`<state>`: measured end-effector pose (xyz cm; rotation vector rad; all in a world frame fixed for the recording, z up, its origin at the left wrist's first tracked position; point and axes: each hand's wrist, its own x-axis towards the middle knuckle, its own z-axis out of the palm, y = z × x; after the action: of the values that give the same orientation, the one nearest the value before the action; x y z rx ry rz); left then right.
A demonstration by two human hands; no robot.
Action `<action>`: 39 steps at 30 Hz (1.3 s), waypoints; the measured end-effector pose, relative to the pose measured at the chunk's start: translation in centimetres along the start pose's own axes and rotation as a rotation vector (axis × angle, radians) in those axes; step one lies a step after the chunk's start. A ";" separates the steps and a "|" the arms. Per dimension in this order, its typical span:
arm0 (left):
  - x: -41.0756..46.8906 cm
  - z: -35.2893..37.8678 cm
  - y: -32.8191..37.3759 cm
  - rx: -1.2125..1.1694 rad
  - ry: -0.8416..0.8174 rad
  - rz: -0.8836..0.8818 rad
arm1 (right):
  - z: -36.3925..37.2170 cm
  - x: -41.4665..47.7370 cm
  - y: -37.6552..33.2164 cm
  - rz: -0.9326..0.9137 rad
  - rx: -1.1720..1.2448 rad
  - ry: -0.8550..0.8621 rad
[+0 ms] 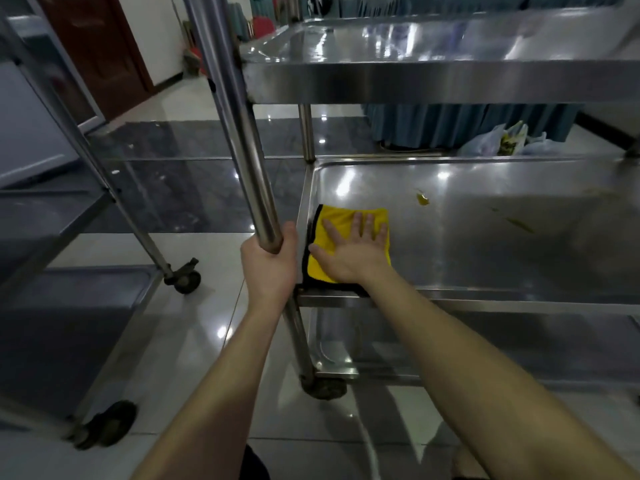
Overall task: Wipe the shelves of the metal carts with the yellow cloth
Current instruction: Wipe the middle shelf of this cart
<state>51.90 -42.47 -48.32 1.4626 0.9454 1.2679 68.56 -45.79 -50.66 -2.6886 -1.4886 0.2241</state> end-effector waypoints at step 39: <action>1.3 0.3 -1.3 0.027 0.045 0.003 | 0.6 2.1 -3.5 -0.058 0.083 0.058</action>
<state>52.42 -40.93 -49.27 1.4625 0.9942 1.2989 66.65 -42.15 -51.06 -2.5609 -1.5043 0.1978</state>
